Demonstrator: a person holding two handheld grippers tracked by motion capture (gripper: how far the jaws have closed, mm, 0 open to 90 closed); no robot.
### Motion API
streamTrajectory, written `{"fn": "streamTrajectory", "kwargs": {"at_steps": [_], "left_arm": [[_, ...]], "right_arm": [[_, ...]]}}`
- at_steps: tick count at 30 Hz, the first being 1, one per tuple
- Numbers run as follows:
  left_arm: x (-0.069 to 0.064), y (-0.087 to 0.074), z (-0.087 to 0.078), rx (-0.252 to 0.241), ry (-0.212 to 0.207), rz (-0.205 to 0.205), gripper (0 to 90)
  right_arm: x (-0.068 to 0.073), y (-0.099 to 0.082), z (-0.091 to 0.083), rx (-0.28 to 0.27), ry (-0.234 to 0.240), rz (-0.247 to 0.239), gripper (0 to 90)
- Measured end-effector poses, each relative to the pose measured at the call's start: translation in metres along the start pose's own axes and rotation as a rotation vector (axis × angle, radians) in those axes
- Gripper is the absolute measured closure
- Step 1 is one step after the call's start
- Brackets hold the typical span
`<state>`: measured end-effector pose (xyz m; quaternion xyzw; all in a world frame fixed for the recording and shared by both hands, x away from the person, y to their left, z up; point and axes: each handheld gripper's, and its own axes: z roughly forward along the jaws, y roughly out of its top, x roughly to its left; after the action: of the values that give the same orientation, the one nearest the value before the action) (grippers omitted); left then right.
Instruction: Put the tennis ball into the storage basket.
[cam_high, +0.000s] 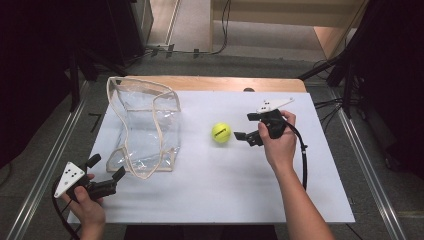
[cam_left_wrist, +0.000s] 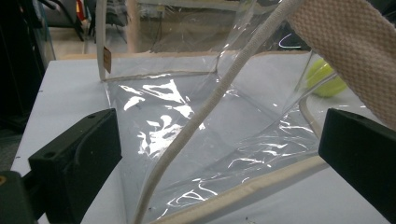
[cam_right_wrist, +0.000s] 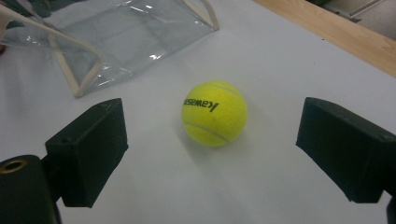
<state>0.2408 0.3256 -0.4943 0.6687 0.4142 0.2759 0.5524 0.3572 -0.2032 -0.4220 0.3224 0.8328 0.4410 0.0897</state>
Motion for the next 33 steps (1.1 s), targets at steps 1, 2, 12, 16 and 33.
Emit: {"fn": "streamTrajectory", "kwargs": {"at_steps": [1,2,12,16,33], "left_arm": [[0.000,0.000,0.000,0.000,0.000,0.000,0.0],[0.000,0.000,0.000,0.000,0.000,0.000,0.0],[0.000,0.000,0.000,0.005,-0.001,0.003,0.0],[0.000,0.000,0.000,0.006,-0.002,0.003,0.0],[0.000,0.000,0.001,0.004,-0.004,0.005,0.0]], "right_arm": [[0.000,0.000,0.000,0.000,0.000,0.000,6.8],[0.000,0.003,0.005,0.018,-0.006,-0.009,6.8],[0.007,0.020,0.031,0.126,-0.034,-0.068,6.8],[0.007,0.025,0.041,0.155,0.000,-0.066,6.8],[-0.002,0.030,0.081,0.286,0.021,-0.028,6.8]]}}
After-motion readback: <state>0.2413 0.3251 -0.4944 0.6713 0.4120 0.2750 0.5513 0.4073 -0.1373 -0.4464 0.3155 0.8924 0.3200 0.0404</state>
